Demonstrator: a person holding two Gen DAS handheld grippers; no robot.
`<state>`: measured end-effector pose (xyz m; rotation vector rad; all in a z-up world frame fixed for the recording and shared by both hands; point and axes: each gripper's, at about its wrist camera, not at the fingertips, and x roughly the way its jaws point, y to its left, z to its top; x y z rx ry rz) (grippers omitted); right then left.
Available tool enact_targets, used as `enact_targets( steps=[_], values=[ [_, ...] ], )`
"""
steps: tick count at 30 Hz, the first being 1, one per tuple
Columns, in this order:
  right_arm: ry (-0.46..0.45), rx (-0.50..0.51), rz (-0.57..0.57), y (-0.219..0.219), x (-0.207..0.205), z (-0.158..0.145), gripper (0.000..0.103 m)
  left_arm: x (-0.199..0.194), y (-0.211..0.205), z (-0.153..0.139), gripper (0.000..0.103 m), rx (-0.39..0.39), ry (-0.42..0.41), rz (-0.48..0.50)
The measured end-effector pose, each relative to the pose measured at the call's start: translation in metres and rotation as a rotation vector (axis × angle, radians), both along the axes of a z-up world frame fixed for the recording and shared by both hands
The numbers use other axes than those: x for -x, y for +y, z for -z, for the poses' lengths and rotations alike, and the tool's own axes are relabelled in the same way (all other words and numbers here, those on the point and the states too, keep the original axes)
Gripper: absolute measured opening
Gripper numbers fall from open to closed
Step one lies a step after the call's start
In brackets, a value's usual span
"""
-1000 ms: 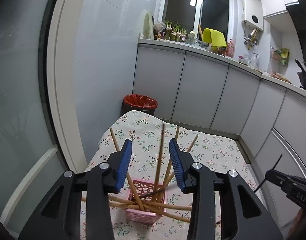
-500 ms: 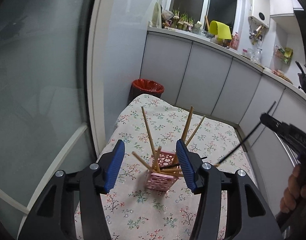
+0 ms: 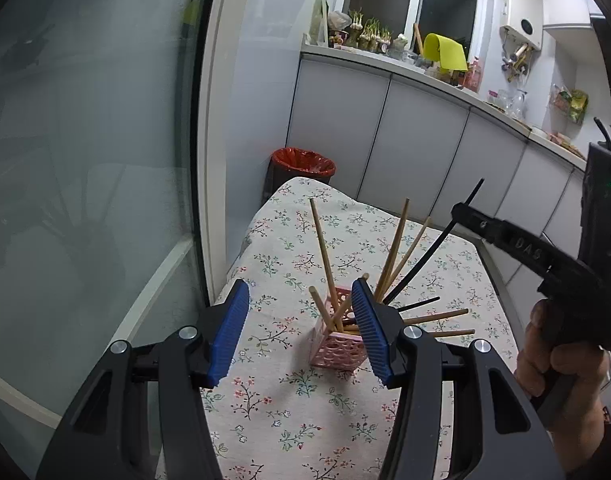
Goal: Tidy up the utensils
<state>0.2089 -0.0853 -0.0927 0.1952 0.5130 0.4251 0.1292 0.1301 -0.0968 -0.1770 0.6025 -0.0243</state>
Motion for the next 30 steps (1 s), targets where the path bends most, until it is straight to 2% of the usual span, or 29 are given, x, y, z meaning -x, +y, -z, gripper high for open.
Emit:
enact_targets(
  steps=[4,10,13,16,19,21,26,29,30],
  values=[
    [0.036,0.021,-0.011,0.006,-0.007,0.011,0.005,-0.001,0.004,0.003,0.053,0.001,0.01,-0.009],
    [0.065,-0.023,0.001,-0.006,-0.006,0.009,0.021,-0.004,0.002,0.004,0.054,0.015,0.035,0.003],
    [0.059,-0.026,0.017,-0.018,0.005,0.0,0.025,-0.005,-0.001,0.004,0.062,0.016,0.052,0.021],
    [0.056,-0.019,0.043,-0.033,0.02,-0.009,0.034,-0.003,-0.007,0.006,0.065,0.004,0.066,0.04],
    [0.059,-0.005,0.082,-0.052,0.038,-0.016,0.035,0.001,-0.013,0.007,0.066,-0.009,0.083,0.058],
    [0.071,0.006,0.117,-0.066,0.052,-0.018,0.037,0.006,-0.02,0.006,0.071,-0.014,0.099,0.075],
    [0.081,0.05,0.176,-0.087,0.094,-0.028,0.053,0.027,-0.042,0.0,0.084,-0.038,0.092,0.114],
    [0.081,0.09,0.199,-0.091,0.117,-0.033,0.066,0.045,-0.057,-0.01,0.092,-0.058,0.063,0.124],
    [0.08,0.101,0.204,-0.093,0.126,-0.036,0.073,0.05,-0.062,-0.014,0.094,-0.068,0.051,0.127]
  ],
)
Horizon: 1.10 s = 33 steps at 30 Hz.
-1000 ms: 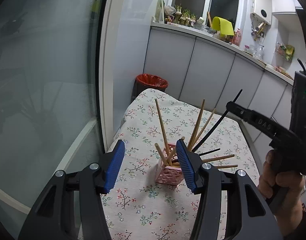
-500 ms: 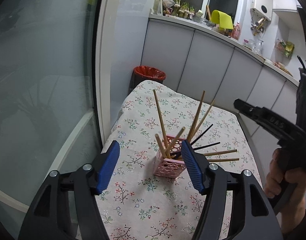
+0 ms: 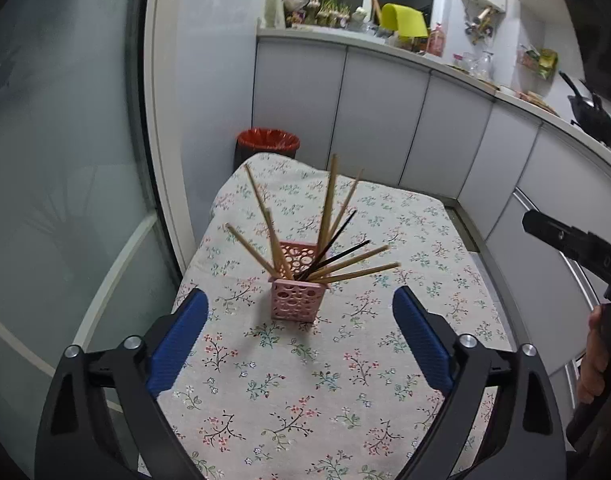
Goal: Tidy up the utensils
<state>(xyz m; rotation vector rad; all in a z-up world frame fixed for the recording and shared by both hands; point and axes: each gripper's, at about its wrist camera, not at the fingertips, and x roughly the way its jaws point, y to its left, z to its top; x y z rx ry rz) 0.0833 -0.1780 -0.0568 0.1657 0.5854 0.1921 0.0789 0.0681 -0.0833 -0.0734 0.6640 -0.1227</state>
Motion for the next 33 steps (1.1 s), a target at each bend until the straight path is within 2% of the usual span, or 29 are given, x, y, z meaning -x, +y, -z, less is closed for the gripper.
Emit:
enact_targets(
  steps=[3,4,8,12,16,21,25,33],
  values=[
    [-0.01,0.018,0.033,-0.007,0.027,-0.01,0.094,0.018,-0.017,-0.016,0.096,-0.031,-0.01,-0.003],
    [-0.012,0.021,0.056,-0.01,0.035,-0.016,0.096,0.021,-0.021,-0.02,0.096,-0.034,-0.007,-0.005],
    [-0.008,0.078,0.122,-0.015,0.059,-0.043,0.096,0.043,-0.042,-0.047,0.096,-0.087,0.028,0.014],
    [-0.076,0.166,0.17,-0.007,0.096,-0.073,0.096,0.078,-0.05,-0.088,0.096,-0.115,-0.082,0.003],
    [-0.125,0.205,0.163,0.0,0.127,-0.09,0.096,0.106,-0.05,-0.109,0.096,-0.12,-0.159,-0.037],
    [-0.143,0.191,0.171,-0.004,0.141,-0.094,0.096,0.123,-0.054,-0.112,0.096,-0.144,-0.217,-0.067],
    [-0.136,0.175,0.172,-0.007,0.139,-0.093,0.096,0.124,-0.053,-0.113,0.096,-0.115,-0.215,-0.055],
    [-0.126,0.187,0.178,-0.005,0.141,-0.09,0.096,0.126,-0.06,-0.111,0.096,-0.133,-0.214,-0.046]
  ],
)
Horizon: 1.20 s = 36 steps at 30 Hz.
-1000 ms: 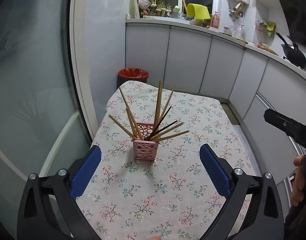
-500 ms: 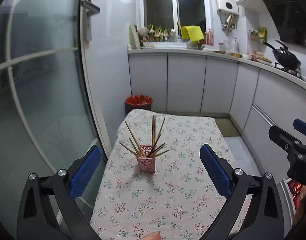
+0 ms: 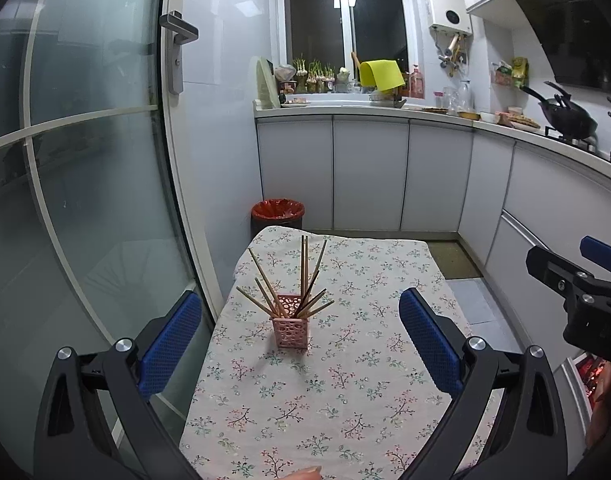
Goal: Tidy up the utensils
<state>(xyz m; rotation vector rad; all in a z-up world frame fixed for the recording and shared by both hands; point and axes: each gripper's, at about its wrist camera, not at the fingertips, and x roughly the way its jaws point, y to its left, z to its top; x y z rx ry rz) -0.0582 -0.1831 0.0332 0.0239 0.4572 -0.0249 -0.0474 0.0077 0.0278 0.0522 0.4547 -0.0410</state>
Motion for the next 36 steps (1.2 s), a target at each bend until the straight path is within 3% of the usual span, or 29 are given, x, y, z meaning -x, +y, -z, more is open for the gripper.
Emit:
enact_targets(
  steps=[36],
  values=[
    [-0.004,0.003,-0.022,0.002,0.0053,-0.0014,0.096,0.0029,-0.004,0.0009,0.096,0.001,-0.013,0.003]
  ],
)
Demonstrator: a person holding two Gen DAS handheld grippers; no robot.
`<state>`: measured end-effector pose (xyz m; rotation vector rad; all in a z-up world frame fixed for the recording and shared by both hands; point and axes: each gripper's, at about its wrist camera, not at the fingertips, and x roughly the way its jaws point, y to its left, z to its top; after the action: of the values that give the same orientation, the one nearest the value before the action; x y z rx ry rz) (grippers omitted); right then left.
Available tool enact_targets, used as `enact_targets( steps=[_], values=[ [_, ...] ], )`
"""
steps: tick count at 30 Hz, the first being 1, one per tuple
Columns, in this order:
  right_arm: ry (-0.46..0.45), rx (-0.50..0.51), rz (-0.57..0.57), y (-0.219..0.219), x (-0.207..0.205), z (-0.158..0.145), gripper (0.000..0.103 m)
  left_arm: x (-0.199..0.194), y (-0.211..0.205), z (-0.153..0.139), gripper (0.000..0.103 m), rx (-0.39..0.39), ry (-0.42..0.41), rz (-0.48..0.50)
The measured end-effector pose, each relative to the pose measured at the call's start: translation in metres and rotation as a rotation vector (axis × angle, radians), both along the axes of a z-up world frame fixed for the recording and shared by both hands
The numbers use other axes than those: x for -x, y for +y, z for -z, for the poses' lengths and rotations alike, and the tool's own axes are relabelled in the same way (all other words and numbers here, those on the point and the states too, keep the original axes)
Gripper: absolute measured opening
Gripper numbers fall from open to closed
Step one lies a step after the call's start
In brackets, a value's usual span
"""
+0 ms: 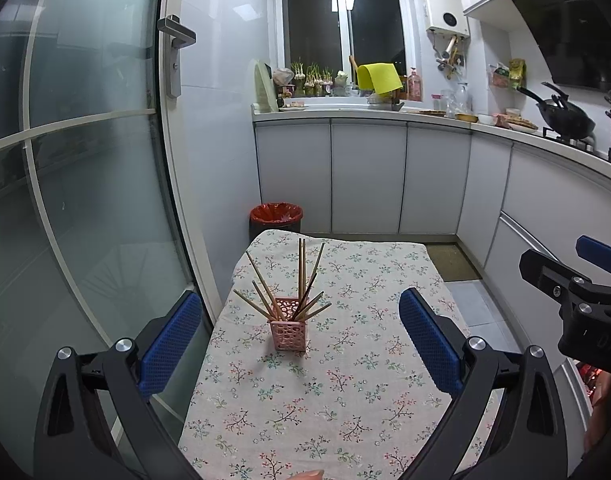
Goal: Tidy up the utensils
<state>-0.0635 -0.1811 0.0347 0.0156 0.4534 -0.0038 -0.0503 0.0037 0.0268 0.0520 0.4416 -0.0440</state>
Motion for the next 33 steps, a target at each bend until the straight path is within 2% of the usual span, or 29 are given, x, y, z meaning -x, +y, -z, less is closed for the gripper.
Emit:
enact_targets(
  steps=[33],
  values=[
    [-0.004,-0.001,0.007,0.0018,-0.002,-0.0022,0.096,-0.0009,0.0012,-0.0004,0.096,0.0,-0.008,-0.011]
  ],
)
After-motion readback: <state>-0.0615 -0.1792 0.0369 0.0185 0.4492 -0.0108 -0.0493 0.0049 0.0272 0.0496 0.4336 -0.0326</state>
